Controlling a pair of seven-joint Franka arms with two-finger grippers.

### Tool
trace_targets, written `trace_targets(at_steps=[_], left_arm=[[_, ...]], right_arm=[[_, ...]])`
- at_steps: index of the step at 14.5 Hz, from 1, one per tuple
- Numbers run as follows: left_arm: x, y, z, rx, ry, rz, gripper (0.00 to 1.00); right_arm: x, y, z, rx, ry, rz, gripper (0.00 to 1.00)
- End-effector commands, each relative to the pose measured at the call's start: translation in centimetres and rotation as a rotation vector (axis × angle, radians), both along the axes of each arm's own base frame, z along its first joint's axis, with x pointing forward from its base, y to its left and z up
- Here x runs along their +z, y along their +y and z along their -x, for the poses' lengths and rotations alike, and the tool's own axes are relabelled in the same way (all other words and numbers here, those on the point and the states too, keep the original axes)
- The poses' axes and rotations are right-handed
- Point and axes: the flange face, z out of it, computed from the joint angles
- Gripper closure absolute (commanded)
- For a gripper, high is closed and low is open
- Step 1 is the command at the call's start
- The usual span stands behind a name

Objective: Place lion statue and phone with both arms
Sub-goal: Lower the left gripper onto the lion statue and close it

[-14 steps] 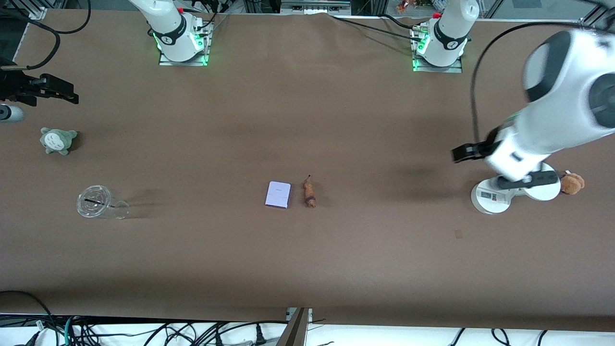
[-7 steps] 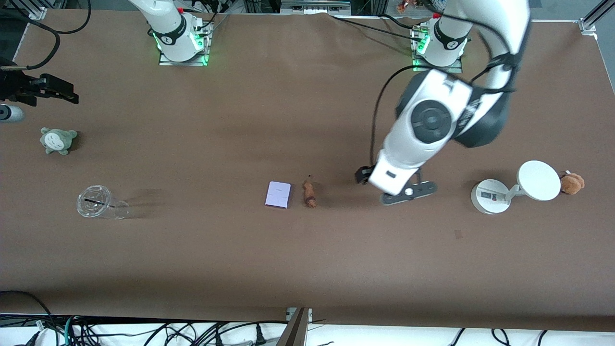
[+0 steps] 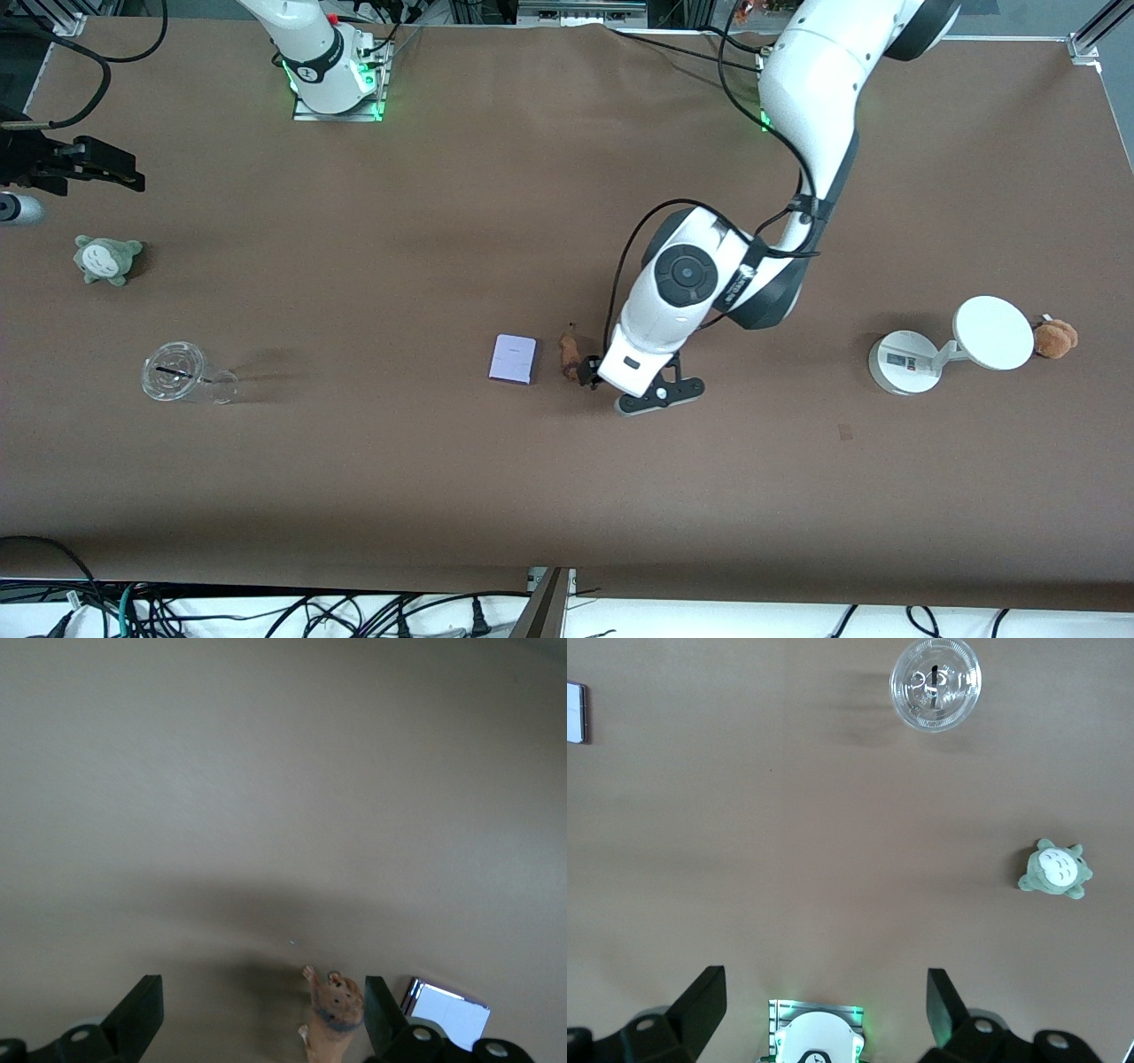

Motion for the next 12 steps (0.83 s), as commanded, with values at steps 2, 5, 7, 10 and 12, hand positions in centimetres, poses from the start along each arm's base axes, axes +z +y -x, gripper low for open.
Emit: trace_targets(at_steps=[2,5,7,10,12], left_arm=[[-0.7,-2.8,-0.3,-0.027,-0.028,0.010,0.00],[-1.5,-4.5,0.6,-0.039,-0.025,0.011,0.00],[-2.7,-5.0,1.1,-0.048,-0.011,0.004,0.00],[-4.4,-6.1,2.1,-0.046,0.005,-0.005,0.00],[-5.0,-6.4,2.3,-0.046,0.006,-0.004,0.00]], right_arm=[[0.4,-0.3,-0.2,-0.007,0.007,0.005,0.00],[0.4,-0.3,-0.2,-0.007,0.005,0.005,0.00],[0.4,-0.3,-0.2,-0.007,0.005,0.005,0.00],[0.4,-0.3,-0.2,-0.007,0.005,0.005,0.00],[0.4,-0.3,-0.2,-0.007,0.005,0.005,0.00]])
